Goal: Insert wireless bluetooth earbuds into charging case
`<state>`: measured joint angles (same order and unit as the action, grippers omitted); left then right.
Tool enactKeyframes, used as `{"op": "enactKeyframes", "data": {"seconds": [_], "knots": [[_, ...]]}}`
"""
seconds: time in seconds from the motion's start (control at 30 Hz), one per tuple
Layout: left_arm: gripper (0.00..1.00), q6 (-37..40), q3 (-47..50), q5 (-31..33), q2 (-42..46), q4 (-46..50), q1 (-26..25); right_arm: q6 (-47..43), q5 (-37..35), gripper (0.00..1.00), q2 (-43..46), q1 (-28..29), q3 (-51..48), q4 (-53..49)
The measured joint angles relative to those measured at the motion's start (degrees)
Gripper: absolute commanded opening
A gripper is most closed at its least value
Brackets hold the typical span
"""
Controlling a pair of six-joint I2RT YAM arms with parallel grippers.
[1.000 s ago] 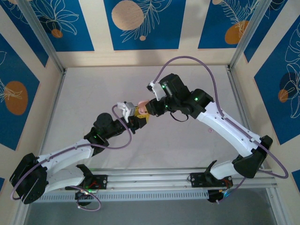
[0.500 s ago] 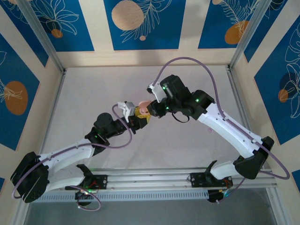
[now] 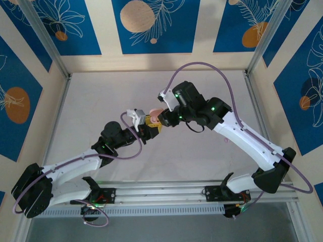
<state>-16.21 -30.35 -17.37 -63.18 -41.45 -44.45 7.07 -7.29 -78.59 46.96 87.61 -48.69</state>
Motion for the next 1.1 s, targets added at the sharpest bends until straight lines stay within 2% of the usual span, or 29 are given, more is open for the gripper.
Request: {"op": "enactKeyframes", "data": {"seconds": [0.27,0.6,0.67,0.8,0.9,1.1], "knots": [[0.26,0.0,0.0,0.0,0.0,-1.4,0.0,3.0,8.2,0.38,2.1,-3.4,0.0,0.3],[0.26,0.2,0.0,0.0,0.0,-1.3,0.0,6.7,14.6,0.39,5.5,-7.1,-2.0,3.0],[0.25,0.4,0.0,-0.2,0.0,-1.0,0.0,8.6,16.0,0.46,8.0,-8.7,-4.0,5.3],[0.25,1.3,0.0,-0.2,0.0,-0.7,0.0,14.2,19.6,0.49,10.9,-13.3,-6.1,9.8],[0.25,1.7,-0.1,-0.7,0.0,0.2,0.0,18.2,22.8,0.55,10.0,-16.1,-6.1,12.5],[0.25,1.7,-0.1,-2.1,0.3,2.1,0.0,23.5,28.3,0.57,1.9,-18.6,-4.0,12.2]]}}
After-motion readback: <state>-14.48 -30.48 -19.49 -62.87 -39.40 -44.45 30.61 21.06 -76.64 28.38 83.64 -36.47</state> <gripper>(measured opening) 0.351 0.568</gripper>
